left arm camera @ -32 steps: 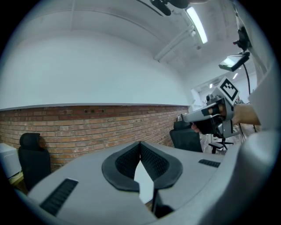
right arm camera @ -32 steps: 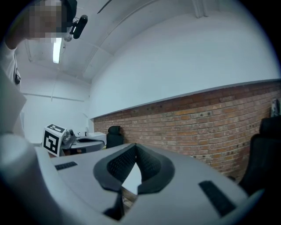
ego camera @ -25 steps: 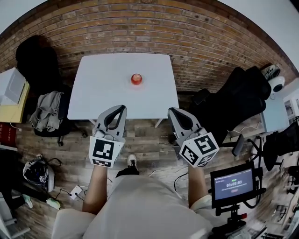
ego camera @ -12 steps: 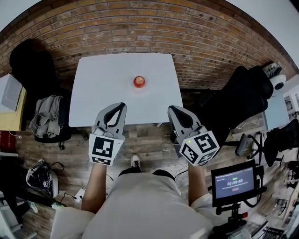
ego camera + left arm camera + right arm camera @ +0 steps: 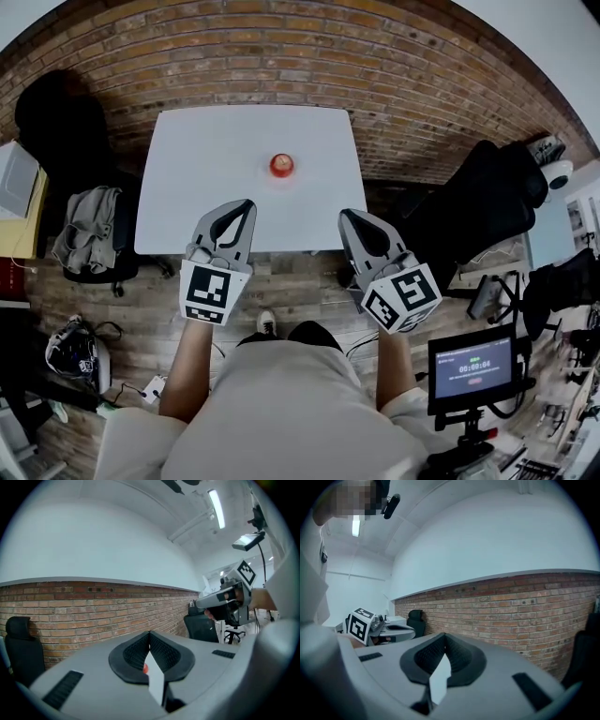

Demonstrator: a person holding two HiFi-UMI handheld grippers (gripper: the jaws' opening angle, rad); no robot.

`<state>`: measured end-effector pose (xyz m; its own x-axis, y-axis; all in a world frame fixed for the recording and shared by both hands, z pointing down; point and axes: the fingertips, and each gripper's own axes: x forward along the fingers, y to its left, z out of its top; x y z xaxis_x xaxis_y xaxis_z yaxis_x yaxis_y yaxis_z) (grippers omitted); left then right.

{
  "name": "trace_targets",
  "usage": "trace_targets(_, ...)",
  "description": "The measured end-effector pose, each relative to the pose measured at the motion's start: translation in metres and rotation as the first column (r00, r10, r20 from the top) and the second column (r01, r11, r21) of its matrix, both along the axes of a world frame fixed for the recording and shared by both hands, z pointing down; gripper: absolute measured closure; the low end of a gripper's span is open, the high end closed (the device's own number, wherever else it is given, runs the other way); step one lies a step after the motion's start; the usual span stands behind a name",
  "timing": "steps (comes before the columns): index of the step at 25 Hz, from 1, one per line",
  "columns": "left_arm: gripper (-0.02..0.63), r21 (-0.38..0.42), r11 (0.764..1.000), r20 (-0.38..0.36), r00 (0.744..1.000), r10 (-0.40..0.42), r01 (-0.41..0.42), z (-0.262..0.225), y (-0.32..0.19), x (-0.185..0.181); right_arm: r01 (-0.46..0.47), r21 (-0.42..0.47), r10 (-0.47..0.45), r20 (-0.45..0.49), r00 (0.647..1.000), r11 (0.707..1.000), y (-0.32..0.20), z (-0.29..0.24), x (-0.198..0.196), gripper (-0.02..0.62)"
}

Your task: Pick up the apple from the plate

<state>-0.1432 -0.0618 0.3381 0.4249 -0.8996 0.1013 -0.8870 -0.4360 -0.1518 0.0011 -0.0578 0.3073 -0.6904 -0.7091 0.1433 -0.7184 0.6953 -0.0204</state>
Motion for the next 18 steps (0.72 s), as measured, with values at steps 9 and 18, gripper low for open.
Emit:
trace_targets(9, 0.6, -0.005, 1.0, 0.001, 1.0, -0.006, 0.006, 0.002, -0.001, 0.002, 0.021, -0.016, -0.021, 0.024, 0.999, 1.0, 0.003, 0.004, -0.002, 0.592)
trace_targets(18, 0.6, 0.003, 0.998, 0.014, 0.997, -0.07, 0.07, -0.005, -0.012, 0.0, 0.093, -0.016, -0.093, 0.034, 0.995, 0.995, -0.009, 0.005, -0.005, 0.592)
